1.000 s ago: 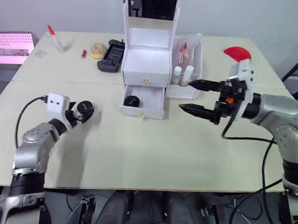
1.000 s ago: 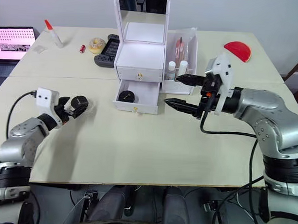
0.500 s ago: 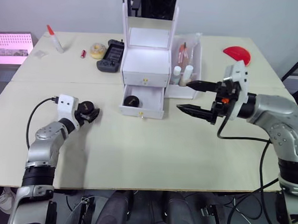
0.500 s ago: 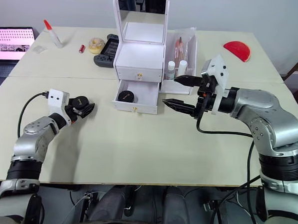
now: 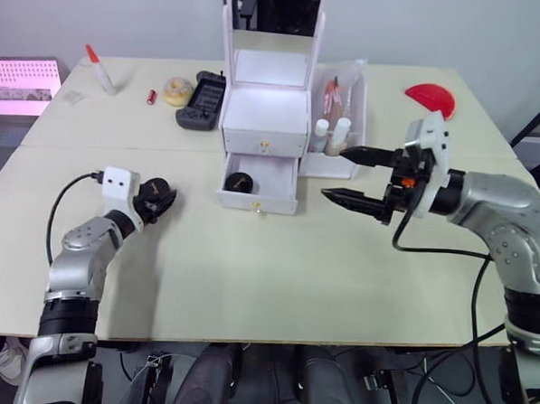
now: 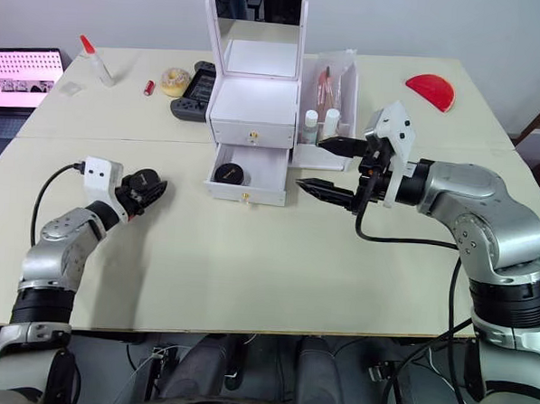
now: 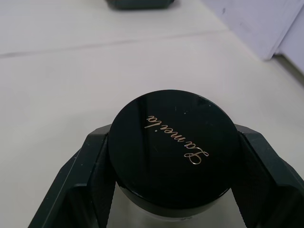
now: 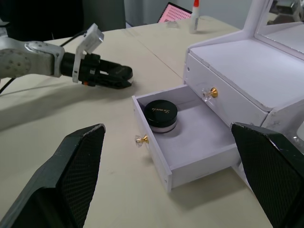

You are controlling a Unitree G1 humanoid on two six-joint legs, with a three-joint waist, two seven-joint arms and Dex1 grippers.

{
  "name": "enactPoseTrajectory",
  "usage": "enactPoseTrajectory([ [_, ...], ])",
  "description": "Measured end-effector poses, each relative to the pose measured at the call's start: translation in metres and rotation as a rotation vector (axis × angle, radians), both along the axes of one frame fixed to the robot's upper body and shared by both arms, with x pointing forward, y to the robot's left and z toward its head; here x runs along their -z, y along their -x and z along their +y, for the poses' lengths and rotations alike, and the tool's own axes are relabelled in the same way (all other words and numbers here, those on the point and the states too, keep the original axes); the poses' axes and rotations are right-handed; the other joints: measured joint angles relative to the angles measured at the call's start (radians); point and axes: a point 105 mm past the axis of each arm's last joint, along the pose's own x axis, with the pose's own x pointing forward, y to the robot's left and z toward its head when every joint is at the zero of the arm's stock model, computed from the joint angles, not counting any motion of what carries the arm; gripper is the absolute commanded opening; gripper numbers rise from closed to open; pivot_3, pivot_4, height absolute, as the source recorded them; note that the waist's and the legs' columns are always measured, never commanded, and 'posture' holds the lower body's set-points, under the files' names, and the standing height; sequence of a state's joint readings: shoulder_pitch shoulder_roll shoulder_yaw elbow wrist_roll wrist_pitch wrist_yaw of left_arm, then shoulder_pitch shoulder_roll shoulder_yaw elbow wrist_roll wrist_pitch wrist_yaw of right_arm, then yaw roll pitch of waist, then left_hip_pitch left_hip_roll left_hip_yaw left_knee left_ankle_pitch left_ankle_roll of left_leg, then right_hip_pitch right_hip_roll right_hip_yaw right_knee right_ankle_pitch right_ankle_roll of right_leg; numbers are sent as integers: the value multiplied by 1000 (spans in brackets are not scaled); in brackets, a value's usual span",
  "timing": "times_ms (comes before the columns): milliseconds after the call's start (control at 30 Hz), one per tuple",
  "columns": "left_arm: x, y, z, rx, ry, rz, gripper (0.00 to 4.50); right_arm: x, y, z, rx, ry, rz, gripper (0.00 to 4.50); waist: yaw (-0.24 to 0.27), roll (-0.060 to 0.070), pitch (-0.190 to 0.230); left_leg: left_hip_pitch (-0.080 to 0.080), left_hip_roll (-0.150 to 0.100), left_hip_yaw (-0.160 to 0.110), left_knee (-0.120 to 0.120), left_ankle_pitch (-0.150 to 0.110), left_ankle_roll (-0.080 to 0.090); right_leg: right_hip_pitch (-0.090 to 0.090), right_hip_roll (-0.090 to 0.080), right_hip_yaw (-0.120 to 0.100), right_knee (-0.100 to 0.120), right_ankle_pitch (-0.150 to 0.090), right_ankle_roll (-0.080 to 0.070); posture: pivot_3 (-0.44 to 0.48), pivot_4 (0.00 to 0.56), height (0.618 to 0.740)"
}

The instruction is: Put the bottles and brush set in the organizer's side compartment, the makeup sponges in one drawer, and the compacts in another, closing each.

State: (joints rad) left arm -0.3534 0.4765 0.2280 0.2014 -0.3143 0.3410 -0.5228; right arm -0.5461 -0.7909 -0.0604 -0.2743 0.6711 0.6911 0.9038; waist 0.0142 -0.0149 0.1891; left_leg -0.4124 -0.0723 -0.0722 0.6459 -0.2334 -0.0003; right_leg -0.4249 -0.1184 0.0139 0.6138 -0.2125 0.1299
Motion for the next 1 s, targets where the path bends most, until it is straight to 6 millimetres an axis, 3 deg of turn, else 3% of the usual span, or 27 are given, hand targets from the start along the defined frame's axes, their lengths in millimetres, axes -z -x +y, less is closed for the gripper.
enactPoseTrajectory([
  [67,-22,-2,-13,76,15,-61,2685,2,0,-1,7,0,5,4500,1,0,0,-1,0,-1,1,0,0,0,0,-1,0,0,0,0,150,738],
  [167,-68,-1,-58,324,23,-180,2685,4,0,-2,20,1,8,4500,0,0,0,-2,-1,-1,2,0,0,0,0,-1,-1,0,0,0,150,738],
  [233,-82,6,-89,513,11,-199,2685,5,0,-2,26,3,9,4500,-2,0,0,-2,-1,0,1,0,0,0,0,-1,-1,0,0,0,150,738],
  [367,-73,17,-138,811,-35,-121,2685,6,2,-3,48,4,5,4500,-8,0,0,-2,0,0,1,0,0,0,1,-1,0,0,0,0,150,738],
  [500,-63,2,-161,889,-84,-81,2685,5,5,-6,77,3,-6,4500,-3,0,0,-2,0,-1,1,0,0,0,1,-1,0,0,0,0,150,738],
  [733,-51,-18,-185,912,-147,-79,2685,-1,14,-12,118,-6,-25,4500,-3,-1,1,-2,0,-1,1,0,1,0,1,-1,-1,0,1,0,150,738],
  [1000,-36,-25,-186,893,-168,-44,2685,0,16,-13,139,-15,-18,4500,-2,-1,1,-3,0,-1,2,0,1,0,1,-1,0,0,1,0,150,738],
])
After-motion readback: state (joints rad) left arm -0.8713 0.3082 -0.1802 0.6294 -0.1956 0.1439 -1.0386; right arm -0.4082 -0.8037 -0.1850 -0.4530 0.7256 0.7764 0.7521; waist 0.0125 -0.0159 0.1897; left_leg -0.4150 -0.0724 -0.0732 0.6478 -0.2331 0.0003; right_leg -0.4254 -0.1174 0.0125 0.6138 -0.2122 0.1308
